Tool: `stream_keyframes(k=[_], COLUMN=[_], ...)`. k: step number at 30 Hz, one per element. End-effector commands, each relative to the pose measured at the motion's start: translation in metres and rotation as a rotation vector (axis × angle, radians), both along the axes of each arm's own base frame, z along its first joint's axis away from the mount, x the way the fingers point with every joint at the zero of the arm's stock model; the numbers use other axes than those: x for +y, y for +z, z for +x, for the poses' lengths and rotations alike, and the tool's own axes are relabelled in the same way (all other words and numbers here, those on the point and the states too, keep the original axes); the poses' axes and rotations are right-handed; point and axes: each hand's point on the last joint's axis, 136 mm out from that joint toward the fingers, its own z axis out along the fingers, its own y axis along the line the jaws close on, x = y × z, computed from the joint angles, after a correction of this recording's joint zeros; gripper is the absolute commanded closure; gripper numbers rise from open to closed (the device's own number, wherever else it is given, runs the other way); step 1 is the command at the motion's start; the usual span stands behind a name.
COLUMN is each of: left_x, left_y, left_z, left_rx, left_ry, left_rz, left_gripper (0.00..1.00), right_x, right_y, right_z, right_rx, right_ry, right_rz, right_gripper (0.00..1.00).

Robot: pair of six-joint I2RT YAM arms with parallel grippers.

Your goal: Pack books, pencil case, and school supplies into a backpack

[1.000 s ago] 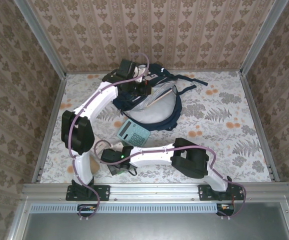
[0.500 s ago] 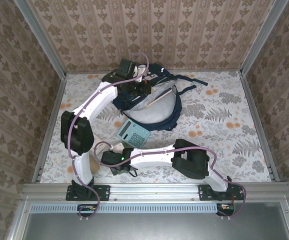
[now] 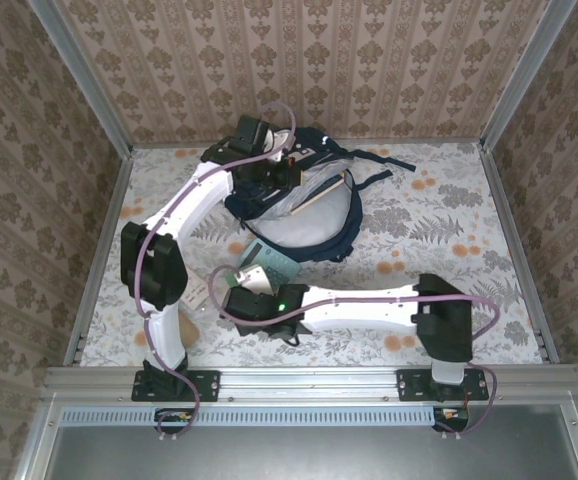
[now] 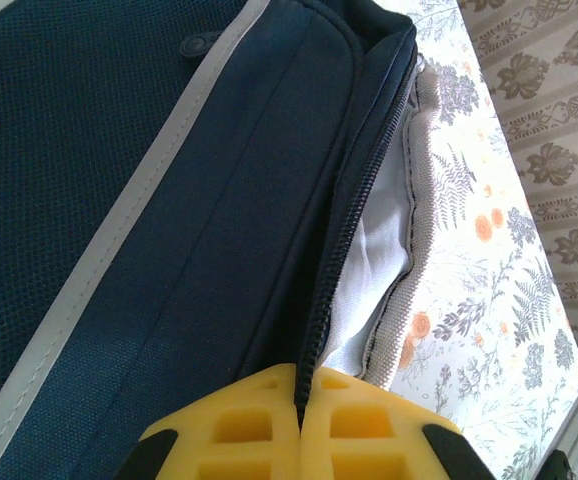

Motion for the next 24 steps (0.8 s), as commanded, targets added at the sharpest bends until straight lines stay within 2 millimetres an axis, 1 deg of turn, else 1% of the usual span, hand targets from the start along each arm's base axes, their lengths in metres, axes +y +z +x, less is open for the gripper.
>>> stream_keyframes(k=[1,5,8,14,16,18,20,24], left_x=[0.011,0.012,0.012,0.013,0.013,0.012,0.011,0.008], left_y=[0.041,0.051,0.060,0.083,0.091,0.099,0.105,0.115], left_z=[0.005,0.008,0.009,0.009,0.009,0.008,0.007,0.006], left_rx=[-0.083,-0.095,-0.108,-0.148,-0.161,-0.171,-0.182,-0.198], left_ry=[0.012,0.026,0.032,0.042,0.046,0.043,0.040,0.034], left_rz=[-0.034,-0.045,-0.056,-0.081,-0.091,-0.100,-0.107,-0.122], left_gripper=[1.00,1.00,1.00,1.00,1.00,1.00,1.00,1.00], right_x=[-0.036,-0.062,-0.082,-0.118,-0.125,-0.128,-0.133,-0.132], right_y=[0.022,0.033,0.036,0.043,0.046,0.051,0.053,0.050], right_z=[0.018,0.034,0.050,0.093,0.109,0.126,0.144,0.178], right_rx=[-0.075,-0.098,-0.107,-0.124,-0.133,-0.156,-0.163,-0.159], right_ry=[-0.053,-0.098,-0.133,-0.202,-0.205,-0.212,-0.220,-0.212], right_rz=[-0.039,-0.039,-0.039,0.002,0.012,0.025,0.026,0.049], right_gripper=[0.14,0.14,0.14,0.14,0.14,0.14,0.14,0.14])
